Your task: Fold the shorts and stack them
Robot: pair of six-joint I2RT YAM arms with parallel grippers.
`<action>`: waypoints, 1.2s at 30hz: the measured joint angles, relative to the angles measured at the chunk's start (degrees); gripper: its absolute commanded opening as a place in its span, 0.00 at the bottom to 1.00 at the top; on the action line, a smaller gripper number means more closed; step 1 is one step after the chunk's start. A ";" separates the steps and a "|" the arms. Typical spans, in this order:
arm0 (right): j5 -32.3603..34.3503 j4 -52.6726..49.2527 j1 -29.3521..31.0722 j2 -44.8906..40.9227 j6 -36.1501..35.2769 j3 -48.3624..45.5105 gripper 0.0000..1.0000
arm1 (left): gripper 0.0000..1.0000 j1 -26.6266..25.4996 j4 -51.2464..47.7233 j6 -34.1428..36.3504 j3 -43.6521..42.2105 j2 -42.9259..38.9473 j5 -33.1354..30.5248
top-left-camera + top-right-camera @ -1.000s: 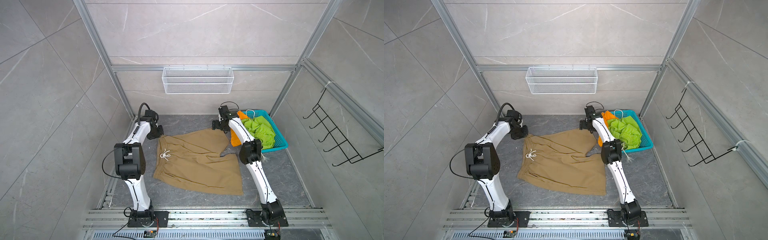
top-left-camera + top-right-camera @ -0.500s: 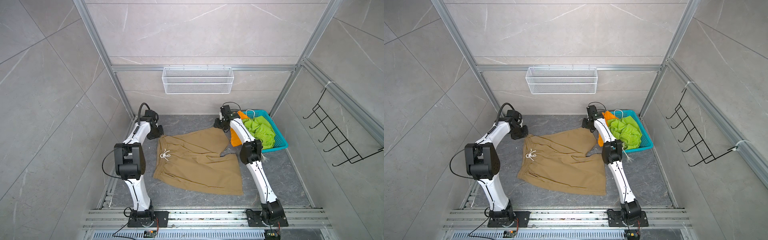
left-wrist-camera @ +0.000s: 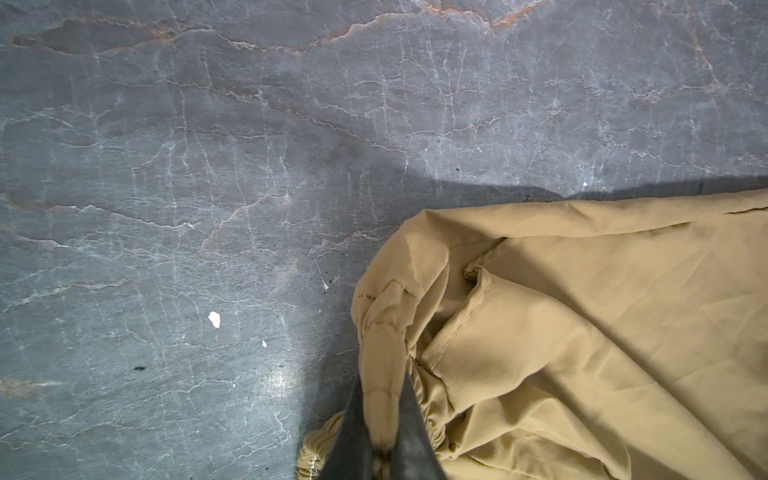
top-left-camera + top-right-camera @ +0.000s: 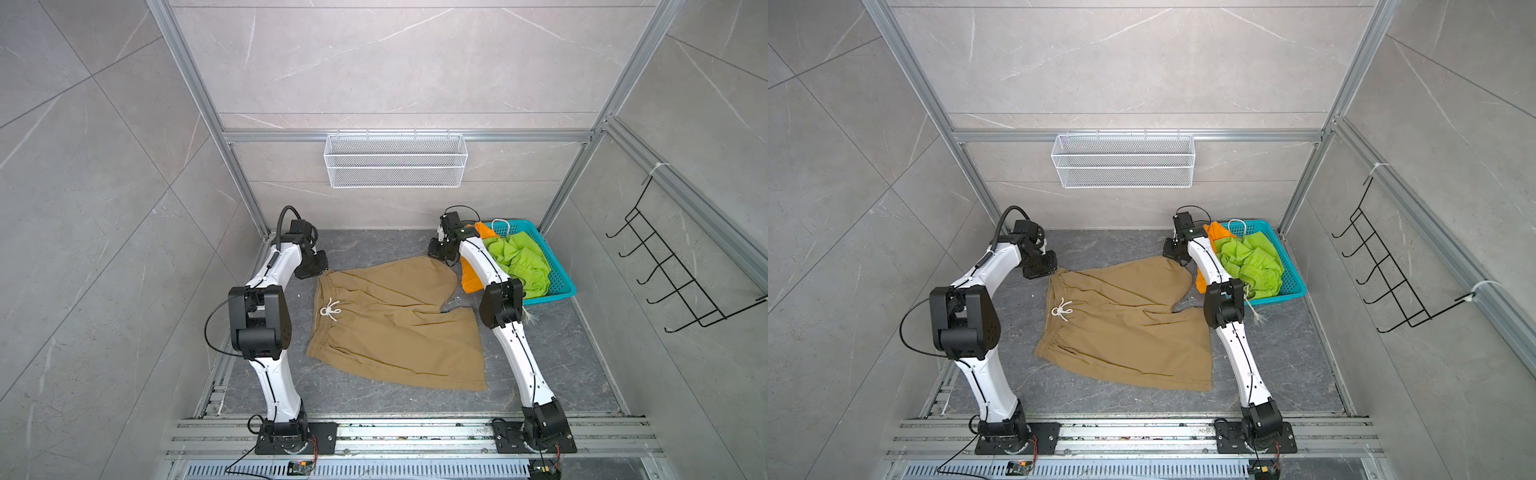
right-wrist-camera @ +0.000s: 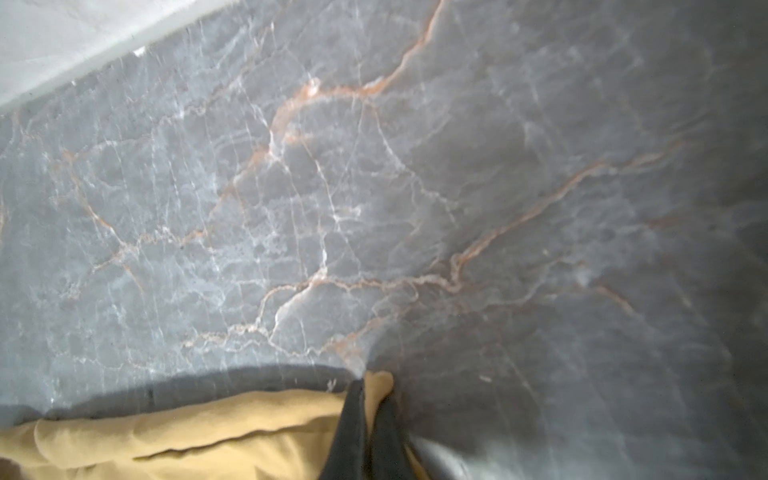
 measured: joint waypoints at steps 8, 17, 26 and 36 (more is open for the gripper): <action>0.28 -8.72 -0.07 -8.31 -0.44 -1.05 0.00 | 0.00 0.00 2.56 -2.78 0.02 -2.47 0.68; 2.71 -8.44 -1.36 -37.35 -1.29 -9.01 0.00 | 0.00 -0.11 6.34 -5.27 6.45 -9.99 2.45; 2.99 -10.10 -5.38 -47.34 -1.29 -2.29 0.00 | 0.00 -0.79 6.88 -5.88 22.43 -16.11 4.92; 0.76 -8.28 -5.42 -71.91 -1.60 -8.33 0.00 | 0.00 -4.55 6.82 -9.68 26.62 -32.24 8.24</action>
